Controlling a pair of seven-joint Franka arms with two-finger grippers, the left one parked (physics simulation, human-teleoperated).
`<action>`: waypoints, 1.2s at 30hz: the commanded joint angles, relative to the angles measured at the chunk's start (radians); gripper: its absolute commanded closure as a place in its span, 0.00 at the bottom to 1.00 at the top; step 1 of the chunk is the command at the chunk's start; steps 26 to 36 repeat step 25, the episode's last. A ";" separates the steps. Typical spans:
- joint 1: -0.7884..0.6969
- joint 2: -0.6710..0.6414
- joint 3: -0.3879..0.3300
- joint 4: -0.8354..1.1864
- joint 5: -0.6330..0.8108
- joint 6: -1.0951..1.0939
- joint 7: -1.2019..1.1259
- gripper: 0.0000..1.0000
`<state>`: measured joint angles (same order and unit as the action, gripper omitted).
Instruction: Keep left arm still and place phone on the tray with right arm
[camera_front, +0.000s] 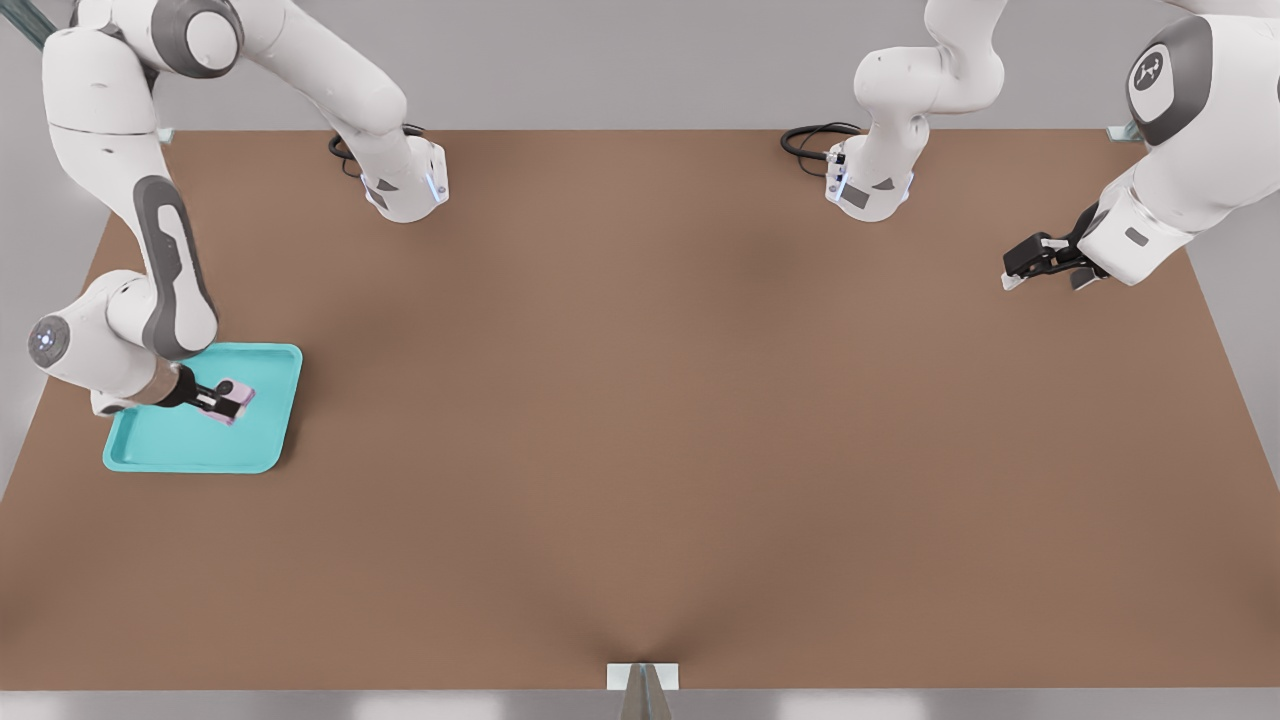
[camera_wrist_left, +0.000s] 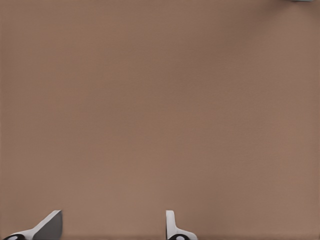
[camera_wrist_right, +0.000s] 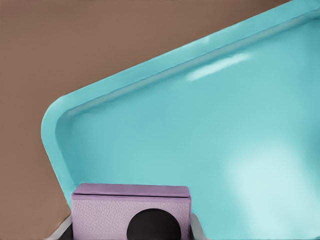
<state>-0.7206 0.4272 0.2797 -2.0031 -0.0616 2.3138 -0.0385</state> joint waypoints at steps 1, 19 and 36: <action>-0.025 0.018 -0.001 0.011 -0.006 -0.024 -0.604 0.16; 0.843 -0.318 -0.373 0.559 0.037 -0.821 0.003 0.00; 0.843 -0.240 -0.373 0.659 0.035 -0.840 0.002 0.00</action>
